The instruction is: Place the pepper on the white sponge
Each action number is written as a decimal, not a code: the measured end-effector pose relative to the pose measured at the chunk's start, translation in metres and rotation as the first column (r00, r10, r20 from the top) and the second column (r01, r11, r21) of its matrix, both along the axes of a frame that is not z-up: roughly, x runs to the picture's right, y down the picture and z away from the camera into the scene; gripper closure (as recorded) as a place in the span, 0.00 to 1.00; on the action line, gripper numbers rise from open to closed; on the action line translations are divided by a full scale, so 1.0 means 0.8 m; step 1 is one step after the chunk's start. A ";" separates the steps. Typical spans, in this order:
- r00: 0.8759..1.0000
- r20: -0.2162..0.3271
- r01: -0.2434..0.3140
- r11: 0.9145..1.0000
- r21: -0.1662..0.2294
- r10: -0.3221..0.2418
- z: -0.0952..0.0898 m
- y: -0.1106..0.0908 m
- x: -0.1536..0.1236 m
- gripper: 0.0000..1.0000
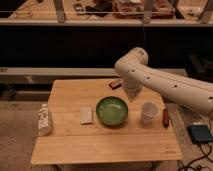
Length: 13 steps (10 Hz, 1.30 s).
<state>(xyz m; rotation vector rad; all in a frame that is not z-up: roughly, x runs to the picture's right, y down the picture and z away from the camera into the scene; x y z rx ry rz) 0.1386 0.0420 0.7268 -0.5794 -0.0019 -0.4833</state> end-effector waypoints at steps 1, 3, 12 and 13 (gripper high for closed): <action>1.000 0.000 0.000 1.000 0.000 0.000 0.000 0.000 0.000 0.95; 1.000 -0.002 0.013 1.000 -0.002 -0.013 -0.002 -0.003 0.011 0.95; 0.991 0.109 0.070 0.997 0.025 -0.073 -0.062 -0.047 0.137 0.95; 0.991 0.108 0.076 0.997 0.028 -0.079 -0.061 -0.049 0.137 0.95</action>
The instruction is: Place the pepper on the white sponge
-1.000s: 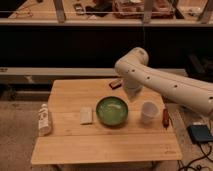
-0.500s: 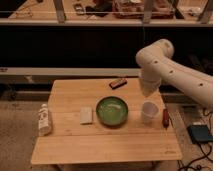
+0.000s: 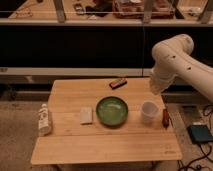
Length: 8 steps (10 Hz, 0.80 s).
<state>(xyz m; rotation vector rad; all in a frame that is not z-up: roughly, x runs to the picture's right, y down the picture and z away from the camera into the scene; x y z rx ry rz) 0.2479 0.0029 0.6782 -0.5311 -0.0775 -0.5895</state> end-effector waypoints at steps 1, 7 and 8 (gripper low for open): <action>1.000 -0.009 0.012 1.000 0.008 -0.012 0.000 -0.005 0.007 0.95; 0.987 -0.054 0.155 0.984 0.082 -0.151 -0.046 -0.046 0.111 0.95; 0.987 -0.053 0.155 0.984 0.082 -0.151 -0.046 -0.046 0.110 0.95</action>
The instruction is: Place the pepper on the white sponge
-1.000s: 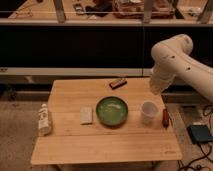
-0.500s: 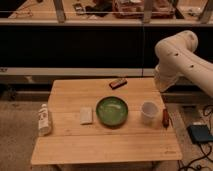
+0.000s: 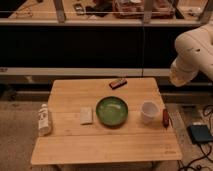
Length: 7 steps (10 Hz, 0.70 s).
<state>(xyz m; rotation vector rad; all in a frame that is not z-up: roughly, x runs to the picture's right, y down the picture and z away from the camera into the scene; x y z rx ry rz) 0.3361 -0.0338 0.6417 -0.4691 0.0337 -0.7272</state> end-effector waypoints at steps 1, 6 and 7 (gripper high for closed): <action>1.000 0.002 0.002 1.000 -0.001 -0.002 0.001 0.000 -0.001 0.95; 0.999 0.004 0.052 0.990 -0.132 -0.052 0.048 0.054 0.034 0.95; 0.998 0.018 0.058 0.986 -0.157 -0.056 0.057 0.064 0.045 0.95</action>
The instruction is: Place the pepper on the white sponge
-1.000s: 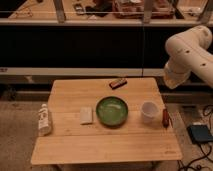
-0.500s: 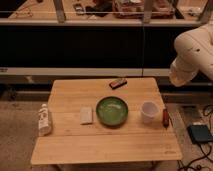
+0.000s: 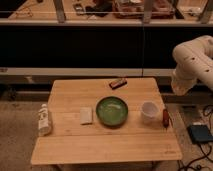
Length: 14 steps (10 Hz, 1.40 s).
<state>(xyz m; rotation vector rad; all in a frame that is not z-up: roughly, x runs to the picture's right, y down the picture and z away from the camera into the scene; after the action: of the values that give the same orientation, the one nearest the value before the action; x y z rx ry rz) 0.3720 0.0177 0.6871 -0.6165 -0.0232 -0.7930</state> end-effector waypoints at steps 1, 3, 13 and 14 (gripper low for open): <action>0.999 0.033 0.009 1.000 -0.019 -0.008 0.007 0.005 0.009 0.95; 0.998 0.059 0.020 0.999 -0.032 -0.018 0.012 0.005 0.027 0.95; 0.959 0.280 -0.008 0.990 -0.138 0.047 0.080 0.100 0.022 0.95; 0.946 0.316 -0.021 0.987 -0.159 0.071 0.091 0.121 0.025 0.95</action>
<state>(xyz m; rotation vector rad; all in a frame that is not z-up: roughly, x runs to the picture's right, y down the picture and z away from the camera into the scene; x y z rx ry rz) 0.3922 0.1141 0.7601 -0.6246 -0.3998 -0.8443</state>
